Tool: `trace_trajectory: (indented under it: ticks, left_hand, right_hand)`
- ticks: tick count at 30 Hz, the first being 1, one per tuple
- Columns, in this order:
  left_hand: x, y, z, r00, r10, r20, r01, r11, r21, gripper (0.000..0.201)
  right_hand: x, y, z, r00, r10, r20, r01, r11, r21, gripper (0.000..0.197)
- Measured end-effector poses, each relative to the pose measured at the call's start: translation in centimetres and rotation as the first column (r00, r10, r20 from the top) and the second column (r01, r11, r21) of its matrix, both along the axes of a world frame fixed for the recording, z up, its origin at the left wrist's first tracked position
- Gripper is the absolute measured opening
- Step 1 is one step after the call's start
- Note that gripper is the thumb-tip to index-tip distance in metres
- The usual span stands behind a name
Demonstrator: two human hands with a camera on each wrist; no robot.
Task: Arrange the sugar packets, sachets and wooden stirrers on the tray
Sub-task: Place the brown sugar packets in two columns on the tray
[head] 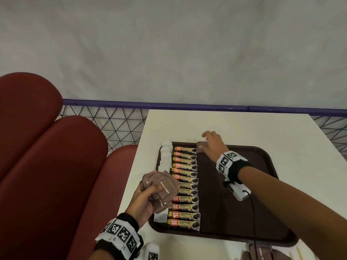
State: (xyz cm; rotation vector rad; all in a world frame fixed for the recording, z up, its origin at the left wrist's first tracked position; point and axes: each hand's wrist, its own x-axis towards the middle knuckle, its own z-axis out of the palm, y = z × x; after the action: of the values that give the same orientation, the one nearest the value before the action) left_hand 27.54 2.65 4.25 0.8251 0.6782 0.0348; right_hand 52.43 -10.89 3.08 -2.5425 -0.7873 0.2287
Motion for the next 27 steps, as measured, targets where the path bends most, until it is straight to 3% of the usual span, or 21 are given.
trace_trajectory:
  ticks: [6, 11, 17, 22, 27]
  left_hand:
    - [-0.1, -1.3, 0.6, 0.999, 0.037, 0.023, -0.037, 0.999, 0.028, 0.044]
    - [-0.3, -2.8, 0.7, 0.997, 0.077, 0.014, -0.078, 0.996, 0.039, 0.059]
    - [-0.2, -4.5, 1.3, 0.996, 0.089, 0.030, -0.089, 0.996, -0.007, 0.045]
    - [-0.4, -4.8, 1.2, 0.996, 0.094, 0.009, -0.094, 0.996, -0.006, 0.038]
    - [-0.5, -5.1, 0.8, 0.996, 0.093, 0.006, -0.093, 0.995, 0.026, 0.034]
  right_hand:
    - [-7.2, -1.9, 3.2, 0.911, 0.288, -0.295, -0.227, 0.948, 0.224, 0.024]
    - [-11.7, -2.4, 4.5, 0.791, 0.364, -0.492, -0.212, 0.917, 0.338, 0.034]
    - [-13.7, -2.6, 3.9, 0.830, 0.330, -0.450, -0.138, 0.903, 0.407, 0.034]
    - [-13.1, -3.3, 3.7, 0.760, 0.343, -0.553, -0.091, 0.897, 0.432, 0.020]
    - [-11.9, -3.7, 3.1, 0.777, 0.316, -0.544, -0.058, 0.897, 0.439, 0.025]
